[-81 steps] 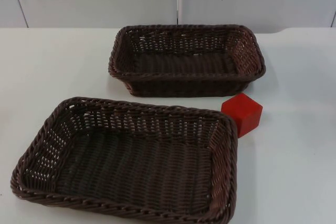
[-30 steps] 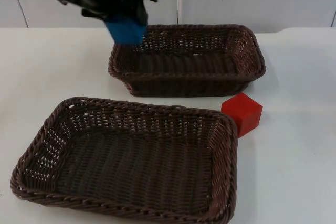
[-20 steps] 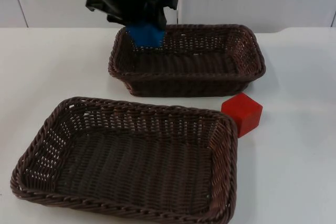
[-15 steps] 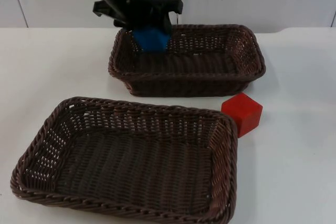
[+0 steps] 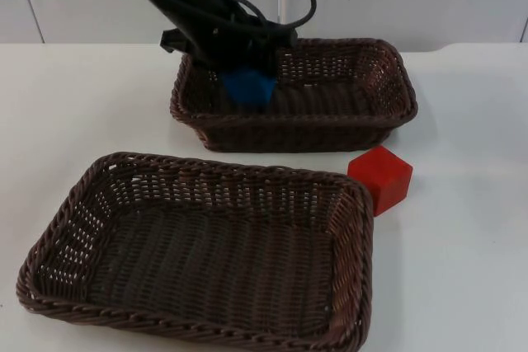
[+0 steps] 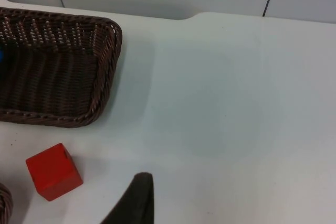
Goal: Pick up one cube with the left hand and place it into the upper basket. Pick up one cube with the right hand and place it into the lower basket.
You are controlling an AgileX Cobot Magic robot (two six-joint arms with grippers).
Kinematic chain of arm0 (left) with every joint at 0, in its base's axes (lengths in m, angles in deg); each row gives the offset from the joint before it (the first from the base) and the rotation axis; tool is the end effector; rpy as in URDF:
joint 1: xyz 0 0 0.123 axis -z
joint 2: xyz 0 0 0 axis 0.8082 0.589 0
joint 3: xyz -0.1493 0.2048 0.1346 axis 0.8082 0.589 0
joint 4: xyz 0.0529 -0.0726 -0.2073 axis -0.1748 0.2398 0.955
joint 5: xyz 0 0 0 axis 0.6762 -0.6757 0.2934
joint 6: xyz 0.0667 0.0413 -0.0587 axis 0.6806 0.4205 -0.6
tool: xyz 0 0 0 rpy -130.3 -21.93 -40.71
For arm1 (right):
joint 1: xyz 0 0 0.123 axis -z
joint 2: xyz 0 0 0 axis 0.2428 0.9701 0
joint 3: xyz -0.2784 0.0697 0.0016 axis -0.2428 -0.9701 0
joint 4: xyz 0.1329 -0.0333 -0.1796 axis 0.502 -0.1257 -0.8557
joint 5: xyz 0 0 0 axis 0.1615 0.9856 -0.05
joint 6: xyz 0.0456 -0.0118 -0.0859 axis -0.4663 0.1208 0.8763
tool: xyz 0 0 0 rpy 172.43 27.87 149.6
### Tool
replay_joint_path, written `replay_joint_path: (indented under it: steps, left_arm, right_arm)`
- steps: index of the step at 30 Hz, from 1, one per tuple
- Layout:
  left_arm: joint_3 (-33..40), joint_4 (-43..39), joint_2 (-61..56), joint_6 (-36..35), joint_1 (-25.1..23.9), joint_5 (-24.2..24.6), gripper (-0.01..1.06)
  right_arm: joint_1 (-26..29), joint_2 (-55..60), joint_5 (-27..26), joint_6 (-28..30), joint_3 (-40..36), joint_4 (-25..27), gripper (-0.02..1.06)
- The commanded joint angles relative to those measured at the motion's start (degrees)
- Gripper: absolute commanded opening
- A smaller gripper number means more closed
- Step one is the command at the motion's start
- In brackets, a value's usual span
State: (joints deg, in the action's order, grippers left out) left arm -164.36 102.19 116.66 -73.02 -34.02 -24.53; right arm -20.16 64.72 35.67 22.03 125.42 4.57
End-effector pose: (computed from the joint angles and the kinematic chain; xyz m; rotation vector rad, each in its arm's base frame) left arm 0.4702 -0.1883 0.1392 0.3430 2.4953 -0.4152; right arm 0.1807 0.0183 0.3569 -0.1661 2.1960 0.0203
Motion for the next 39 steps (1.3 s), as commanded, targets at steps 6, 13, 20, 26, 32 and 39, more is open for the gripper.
replay_joint_path:
  steps: [6, 13, 20, 26, 32, 39]
  left_arm:
    - [-0.30, 1.26, -0.06, 0.05, 0.29, 0.01, 0.51]
    - [-0.30, 3.59, -0.06, 0.05, 0.29, 0.92, 0.88]
    - [-0.30, 3.64, -2.51, 0.05, 0.29, 1.69, 0.90]
    - [-0.30, 2.15, -7.35, 0.05, 0.04, 4.43, 0.90]
    - [-0.33, -2.71, -12.57, -0.27, 0.04, 8.26, 0.90]
    - [-0.33, -8.35, -18.36, -4.32, 0.04, 11.16, 0.90]
  right_arm:
    - [0.26, -0.19, 0.11, 0.11, -0.06, -0.23, 1.01]
    - [0.26, -0.19, 0.21, 0.11, -0.06, -0.23, 1.01]
    - [0.26, -0.19, 0.21, 0.11, -0.06, -0.23, 1.01]
    - [0.26, -0.19, 0.21, 0.11, -0.06, -0.23, 1.01]
    - [0.26, -0.19, 0.21, 0.11, -0.06, -0.23, 1.01]
    - [0.26, -0.19, 0.21, 0.11, -0.06, -0.23, 1.01]
